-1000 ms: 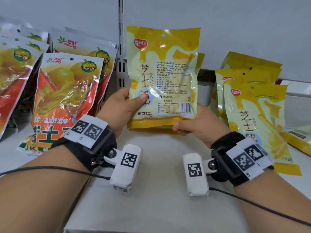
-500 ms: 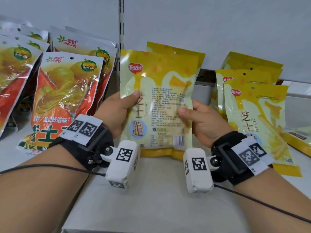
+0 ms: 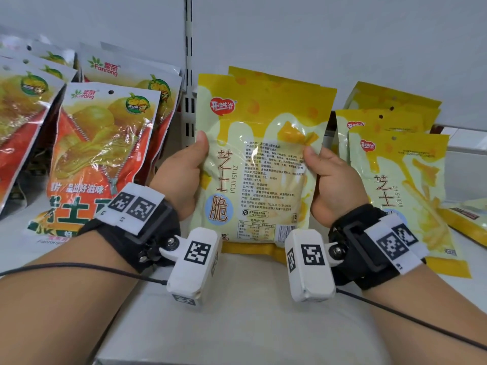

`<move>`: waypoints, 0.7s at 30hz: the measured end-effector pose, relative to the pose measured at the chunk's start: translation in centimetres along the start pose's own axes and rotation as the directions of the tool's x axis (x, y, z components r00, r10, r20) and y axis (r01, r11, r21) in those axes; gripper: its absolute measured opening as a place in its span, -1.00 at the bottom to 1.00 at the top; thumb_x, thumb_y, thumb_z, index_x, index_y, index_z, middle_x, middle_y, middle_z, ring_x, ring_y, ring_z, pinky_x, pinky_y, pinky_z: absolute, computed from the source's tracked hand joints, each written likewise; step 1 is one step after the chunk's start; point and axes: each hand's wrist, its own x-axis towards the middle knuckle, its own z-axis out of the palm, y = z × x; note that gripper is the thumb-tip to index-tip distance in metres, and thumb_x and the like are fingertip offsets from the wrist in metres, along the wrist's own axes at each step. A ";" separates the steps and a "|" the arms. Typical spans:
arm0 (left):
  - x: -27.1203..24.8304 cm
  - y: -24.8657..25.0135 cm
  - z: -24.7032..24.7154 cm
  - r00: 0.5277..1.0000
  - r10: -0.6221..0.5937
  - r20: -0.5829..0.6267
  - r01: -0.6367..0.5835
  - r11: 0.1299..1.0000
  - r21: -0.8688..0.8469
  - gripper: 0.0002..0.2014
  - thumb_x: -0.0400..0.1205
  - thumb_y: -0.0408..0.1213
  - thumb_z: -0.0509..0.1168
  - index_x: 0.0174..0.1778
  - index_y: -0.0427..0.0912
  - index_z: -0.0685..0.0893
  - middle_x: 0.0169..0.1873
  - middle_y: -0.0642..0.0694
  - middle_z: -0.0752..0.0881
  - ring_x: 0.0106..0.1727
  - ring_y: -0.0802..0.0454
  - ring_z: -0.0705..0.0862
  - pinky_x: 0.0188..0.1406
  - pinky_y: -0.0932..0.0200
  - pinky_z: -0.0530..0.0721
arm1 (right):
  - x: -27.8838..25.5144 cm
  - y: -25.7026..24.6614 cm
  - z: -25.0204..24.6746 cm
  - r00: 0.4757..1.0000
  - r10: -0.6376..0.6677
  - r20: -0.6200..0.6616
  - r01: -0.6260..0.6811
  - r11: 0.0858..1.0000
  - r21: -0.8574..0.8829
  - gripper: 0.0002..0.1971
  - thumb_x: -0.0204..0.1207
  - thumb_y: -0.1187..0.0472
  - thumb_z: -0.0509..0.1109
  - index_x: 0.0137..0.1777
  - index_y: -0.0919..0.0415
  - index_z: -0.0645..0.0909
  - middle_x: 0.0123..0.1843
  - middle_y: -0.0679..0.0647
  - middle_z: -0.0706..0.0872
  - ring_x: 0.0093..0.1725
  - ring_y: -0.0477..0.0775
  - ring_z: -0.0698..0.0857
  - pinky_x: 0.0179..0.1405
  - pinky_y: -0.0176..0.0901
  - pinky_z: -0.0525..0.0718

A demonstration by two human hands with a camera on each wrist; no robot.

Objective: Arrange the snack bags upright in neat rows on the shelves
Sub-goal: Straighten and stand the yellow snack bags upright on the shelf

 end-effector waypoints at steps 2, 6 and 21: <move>-0.2 0.1 0.1 1.000 0.006 0.005 -0.006 1.000 -0.022 -0.60 0.67 0.09 0.15 -0.14 -0.03 0.85 -0.07 -0.18 0.84 0.00 -0.18 0.81 0.01 -0.10 0.72 | 0.0 -0.1 0.0 1.000 0.006 -0.006 -0.006 1.000 0.030 -0.77 0.64 0.31 0.18 -0.06 0.17 0.69 -0.17 0.07 0.84 -0.16 0.01 0.81 -0.23 -0.16 0.76; -0.7 0.4 0.5 0.999 0.038 0.018 -0.036 0.993 -0.111 -0.66 0.69 -0.01 0.14 0.13 -0.11 0.72 -0.02 -0.21 0.82 0.04 -0.20 0.79 -0.04 -0.11 0.76 | 0.0 -0.1 0.1 0.998 0.007 -0.066 -0.010 0.999 -0.035 -0.80 0.61 0.36 0.23 -0.15 0.17 0.66 -0.24 0.06 0.81 -0.25 -0.01 0.77 -0.24 -0.17 0.74; -4.0 3.8 6.1 0.936 0.058 0.347 -0.044 0.998 -0.046 -0.26 0.43 0.41 -0.09 0.18 0.05 0.77 0.20 -0.04 0.75 0.28 0.00 0.68 0.23 -0.11 0.64 | -3.6 -4.1 2.3 0.966 -0.068 0.250 0.191 0.838 -0.511 -0.45 0.25 -0.17 0.52 0.22 -0.13 0.46 0.12 -0.12 0.71 0.14 -0.09 0.70 0.04 -0.22 0.68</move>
